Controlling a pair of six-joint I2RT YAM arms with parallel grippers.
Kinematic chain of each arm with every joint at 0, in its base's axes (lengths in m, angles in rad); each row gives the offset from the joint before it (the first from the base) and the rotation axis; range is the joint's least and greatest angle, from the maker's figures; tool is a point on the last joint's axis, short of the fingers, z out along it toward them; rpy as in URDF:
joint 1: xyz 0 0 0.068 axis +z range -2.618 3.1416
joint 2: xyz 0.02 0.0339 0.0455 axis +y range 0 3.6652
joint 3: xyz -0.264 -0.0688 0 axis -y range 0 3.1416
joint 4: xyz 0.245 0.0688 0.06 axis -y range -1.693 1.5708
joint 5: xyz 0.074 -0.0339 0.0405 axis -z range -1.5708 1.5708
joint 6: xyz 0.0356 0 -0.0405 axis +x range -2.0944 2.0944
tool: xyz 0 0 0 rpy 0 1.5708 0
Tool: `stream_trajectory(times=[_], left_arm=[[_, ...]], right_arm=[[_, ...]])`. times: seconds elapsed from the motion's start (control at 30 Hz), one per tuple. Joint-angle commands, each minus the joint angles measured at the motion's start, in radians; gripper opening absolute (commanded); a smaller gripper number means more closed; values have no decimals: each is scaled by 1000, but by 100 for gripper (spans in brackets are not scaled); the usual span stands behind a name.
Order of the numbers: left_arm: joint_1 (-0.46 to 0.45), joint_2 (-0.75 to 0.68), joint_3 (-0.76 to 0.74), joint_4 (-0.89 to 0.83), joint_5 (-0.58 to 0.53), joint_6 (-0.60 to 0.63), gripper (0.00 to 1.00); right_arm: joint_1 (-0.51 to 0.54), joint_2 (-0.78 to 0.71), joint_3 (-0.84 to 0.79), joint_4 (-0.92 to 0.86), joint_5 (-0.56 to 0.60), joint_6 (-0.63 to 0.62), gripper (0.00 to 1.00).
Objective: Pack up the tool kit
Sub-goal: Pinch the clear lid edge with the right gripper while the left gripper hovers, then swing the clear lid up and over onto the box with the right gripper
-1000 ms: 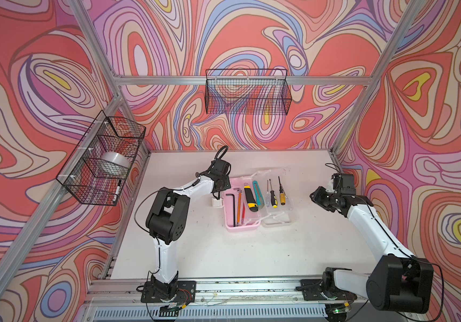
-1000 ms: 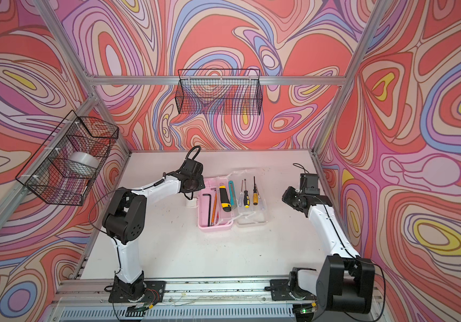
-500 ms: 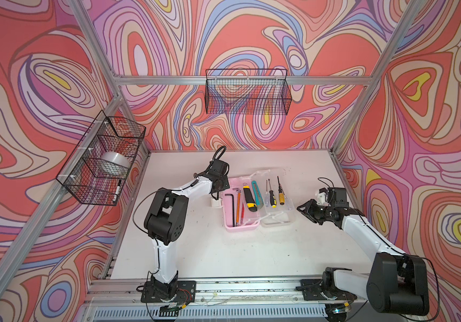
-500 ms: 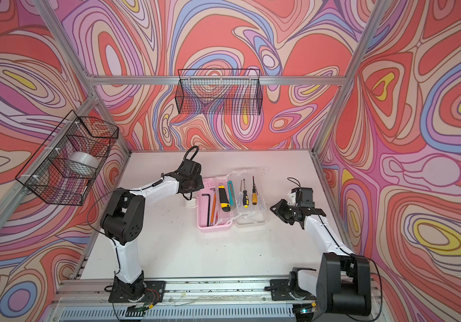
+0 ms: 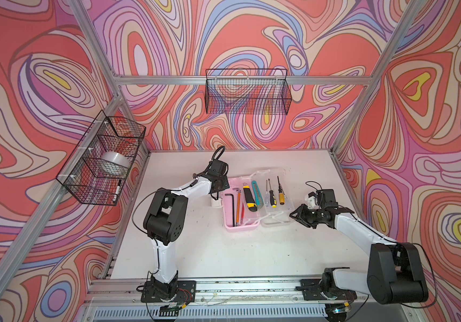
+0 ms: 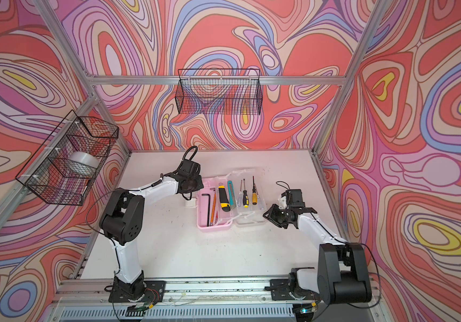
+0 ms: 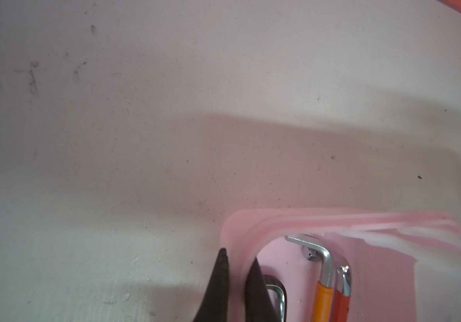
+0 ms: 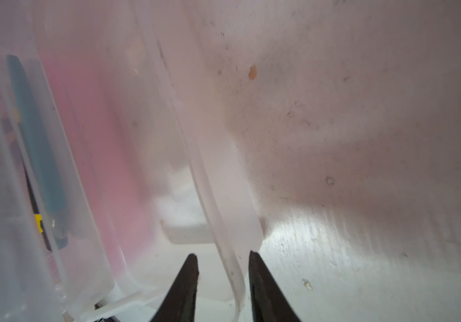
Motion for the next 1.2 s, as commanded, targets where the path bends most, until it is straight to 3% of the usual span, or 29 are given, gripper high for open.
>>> stream_trajectory(times=[0.0, 0.17, 0.3, 0.47, 0.73, 1.07, 1.17], left_arm=[[7, 2, -35, -43, 30, -7, 0], [7, -5, -36, -44, 36, -4, 0], [6, -10, -43, -35, 57, -10, 0], [-6, -23, -50, -23, 71, -18, 0], [-51, -37, -15, -33, 70, -19, 0], [-83, -40, 18, -21, 76, -10, 0], [-86, -38, 29, -19, 79, -11, 0]], right_arm=[[3, 29, -15, 27, 38, 7, 30], [3, 48, -12, 46, 51, 19, 16], [6, 43, 10, 25, 66, 12, 0], [11, -23, 36, -14, 127, 15, 0], [107, -157, 141, -108, 355, 32, 0], [375, -197, 315, -210, 698, 73, 0], [502, -166, 371, -231, 825, 87, 0]])
